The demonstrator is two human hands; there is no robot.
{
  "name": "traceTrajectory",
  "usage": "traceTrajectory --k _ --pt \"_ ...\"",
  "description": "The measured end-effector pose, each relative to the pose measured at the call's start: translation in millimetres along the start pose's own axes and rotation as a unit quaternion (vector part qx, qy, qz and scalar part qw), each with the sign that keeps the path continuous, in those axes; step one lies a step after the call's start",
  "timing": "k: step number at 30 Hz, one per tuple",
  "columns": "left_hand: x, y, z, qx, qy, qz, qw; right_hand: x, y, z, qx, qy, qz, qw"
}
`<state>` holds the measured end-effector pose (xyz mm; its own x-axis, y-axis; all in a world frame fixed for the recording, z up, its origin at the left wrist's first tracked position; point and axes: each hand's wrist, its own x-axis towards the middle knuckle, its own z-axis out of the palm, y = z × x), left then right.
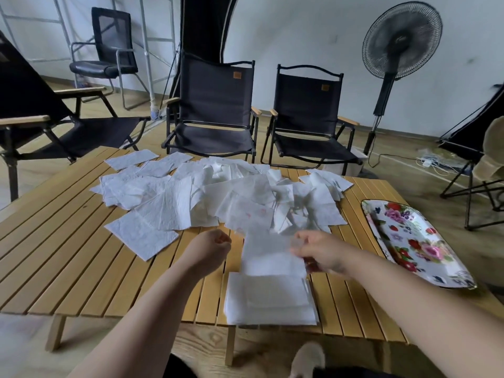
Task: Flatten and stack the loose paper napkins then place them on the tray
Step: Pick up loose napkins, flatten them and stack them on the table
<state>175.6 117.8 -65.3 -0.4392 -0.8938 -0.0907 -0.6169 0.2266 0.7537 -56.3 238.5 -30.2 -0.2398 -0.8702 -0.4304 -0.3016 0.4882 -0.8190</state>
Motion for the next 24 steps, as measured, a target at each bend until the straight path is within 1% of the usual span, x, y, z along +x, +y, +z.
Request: traceTrajectory --k 2,4,7,8,9,12,15,17,21,24 --pt "-5.0 2.8 2.2 0.003 -0.003 0.008 1.000 -2.4 18.2 3.7 -0.119 0.021 0.030 0.992" --pt "-9.4 6.6 4.1 0.004 -0.008 0.014 1.000 -0.7 28.9 10.5 -0.191 0.062 0.017 0.979" --pt "-10.4 14.3 5.3 0.017 -0.006 0.018 1.000 4.2 29.2 17.9 -0.238 0.189 -0.024 0.952" --pt "-9.9 17.6 5.2 0.015 -0.003 0.019 1.000 6.6 24.8 20.4 -0.245 0.217 -0.049 0.944" --pt "-9.0 21.5 4.7 0.010 0.000 0.022 1.000 11.3 21.0 22.6 -0.251 0.229 -0.075 0.938" --pt "-5.4 31.4 2.8 0.022 0.010 0.039 0.999 29.0 3.9 35.2 -0.294 0.213 -0.131 0.923" --pt "0.5 33.8 -2.2 0.053 0.019 0.048 0.997 51.6 -9.7 48.5 -0.375 0.217 -0.152 0.888" --pt "7.2 29.0 -6.4 0.058 0.017 0.040 0.997 65.6 -15.3 56.0 -0.418 0.223 -0.153 0.867" --pt "19.2 16.3 -14.6 0.077 0.010 0.021 0.997 85.0 -15.1 61.3 -0.480 0.218 -0.124 0.841" --pt "28.6 10.1 -19.1 0.083 0.010 0.020 0.996 91.5 -12.2 60.1 -0.492 0.224 -0.129 0.832"
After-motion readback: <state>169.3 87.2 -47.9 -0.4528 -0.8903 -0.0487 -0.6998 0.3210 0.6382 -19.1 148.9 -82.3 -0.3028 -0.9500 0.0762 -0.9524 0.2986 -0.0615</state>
